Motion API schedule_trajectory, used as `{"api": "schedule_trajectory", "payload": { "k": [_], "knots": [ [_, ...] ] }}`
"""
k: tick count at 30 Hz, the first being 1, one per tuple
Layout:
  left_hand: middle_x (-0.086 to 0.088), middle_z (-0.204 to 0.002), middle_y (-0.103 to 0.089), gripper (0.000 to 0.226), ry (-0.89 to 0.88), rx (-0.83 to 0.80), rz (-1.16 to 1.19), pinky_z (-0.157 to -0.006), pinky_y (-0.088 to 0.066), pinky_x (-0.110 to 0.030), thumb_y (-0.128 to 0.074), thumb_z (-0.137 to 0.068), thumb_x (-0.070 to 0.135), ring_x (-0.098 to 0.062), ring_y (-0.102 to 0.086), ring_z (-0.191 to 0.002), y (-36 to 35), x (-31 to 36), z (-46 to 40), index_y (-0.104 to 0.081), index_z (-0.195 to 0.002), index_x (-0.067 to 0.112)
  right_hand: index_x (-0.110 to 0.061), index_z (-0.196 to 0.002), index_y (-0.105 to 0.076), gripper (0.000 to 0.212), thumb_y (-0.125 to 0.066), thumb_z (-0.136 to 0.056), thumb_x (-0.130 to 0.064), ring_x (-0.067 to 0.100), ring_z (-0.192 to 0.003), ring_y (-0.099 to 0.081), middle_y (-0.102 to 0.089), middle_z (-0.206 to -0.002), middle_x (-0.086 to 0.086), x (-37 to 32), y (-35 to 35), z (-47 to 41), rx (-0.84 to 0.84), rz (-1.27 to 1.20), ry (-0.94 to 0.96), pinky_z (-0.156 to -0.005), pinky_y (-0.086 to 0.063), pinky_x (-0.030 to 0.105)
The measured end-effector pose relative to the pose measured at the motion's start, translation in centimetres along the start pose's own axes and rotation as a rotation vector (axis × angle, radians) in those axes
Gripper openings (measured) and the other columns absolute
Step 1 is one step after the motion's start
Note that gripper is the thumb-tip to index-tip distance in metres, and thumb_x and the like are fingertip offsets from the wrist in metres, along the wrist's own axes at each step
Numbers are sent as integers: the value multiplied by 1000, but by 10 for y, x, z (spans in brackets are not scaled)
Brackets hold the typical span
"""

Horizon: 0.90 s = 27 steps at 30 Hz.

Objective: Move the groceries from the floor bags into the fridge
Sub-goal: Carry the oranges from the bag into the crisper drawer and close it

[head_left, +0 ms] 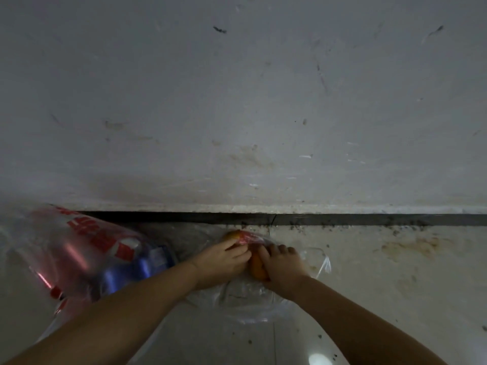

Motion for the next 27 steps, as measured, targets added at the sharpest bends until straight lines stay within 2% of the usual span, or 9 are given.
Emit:
{"api": "schedule_trajectory", "payload": {
  "k": [2,5,7,10,17,21,23,25,27],
  "knots": [
    [2,-106,-71,26,19,28,14,-94,-51,-34,-67,-70,26,-14,-67,-100,5,0,-6,-76,-94,23,-18,-148,-13,87,-64,-82,-43,36,-130,-39,-36,-146,17,-1,-1,1,29,6,6,-109,-31,45],
    [-14,-143,-45,44,164,-12,77,-111,-31,-47,-36,-92,10,-30,-40,-135,6,-14,-22,-50,-134,7,-17,-147,-15,85,-64,-82,-43,34,-132,-38,-36,-146,15,-1,-1,2,69,20,16,-111,-28,46],
    [-19,-155,-18,49,229,-184,87,-115,-16,-51,-32,-98,8,-35,-15,-144,-2,-22,-27,-23,-146,1,-18,-145,-18,83,-64,-81,-42,34,-132,-37,-35,-146,14,-1,0,2,64,23,11,-110,-31,46],
    [-18,-158,-7,56,316,-277,140,-116,-13,-49,-33,-99,8,-35,-9,-145,-13,-24,-30,-9,-150,3,-19,-143,-22,79,-65,-80,-40,34,-134,-35,-31,-148,14,-1,-1,2,50,-4,-4,-108,-34,46],
    [-28,-154,-7,53,334,-319,350,-109,-30,-51,-33,-98,9,-47,-13,-141,-22,-36,-11,-16,-148,12,-19,-146,-21,80,-64,-83,-41,30,-140,-28,-24,-153,11,1,0,6,36,-89,-4,-112,-31,42],
    [-24,-156,8,62,430,-269,539,-116,-18,-52,-42,-97,14,-44,2,-144,-4,-25,15,-10,-150,13,-23,-147,-20,79,-58,-84,-52,22,-141,-30,-28,-154,2,7,30,31,124,-264,-98,-114,-25,36],
    [-23,-156,-6,72,501,-158,672,-116,-21,-51,-58,-88,21,-44,-12,-143,24,-13,36,-19,-148,11,-25,-146,-22,77,-60,-84,-49,20,-132,-41,-37,-148,-2,4,46,60,144,-358,-168,-106,-34,33],
    [-26,-139,-41,83,448,-55,731,-103,-41,-52,-75,-67,24,-47,-45,-126,59,4,55,-35,-138,10,-24,-144,-23,75,-61,-83,-48,21,-125,-48,-39,-144,-1,-4,59,95,110,-420,-211,-97,-42,32],
    [-19,-132,-46,84,431,-63,829,-89,-51,-43,-75,-66,25,-38,-54,-116,98,19,79,-30,-137,16,-24,-142,-23,74,-61,-83,-46,23,-118,-54,-39,-142,0,-13,74,132,56,-480,-241,-88,-47,33]
  ]
}}
Point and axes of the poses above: each hand's wrist, its own z-axis away from the middle knuckle, its own y-axis out of the back of the hand, x = y × z, the point moved 6 cm from there along -z, towards the middle knuckle
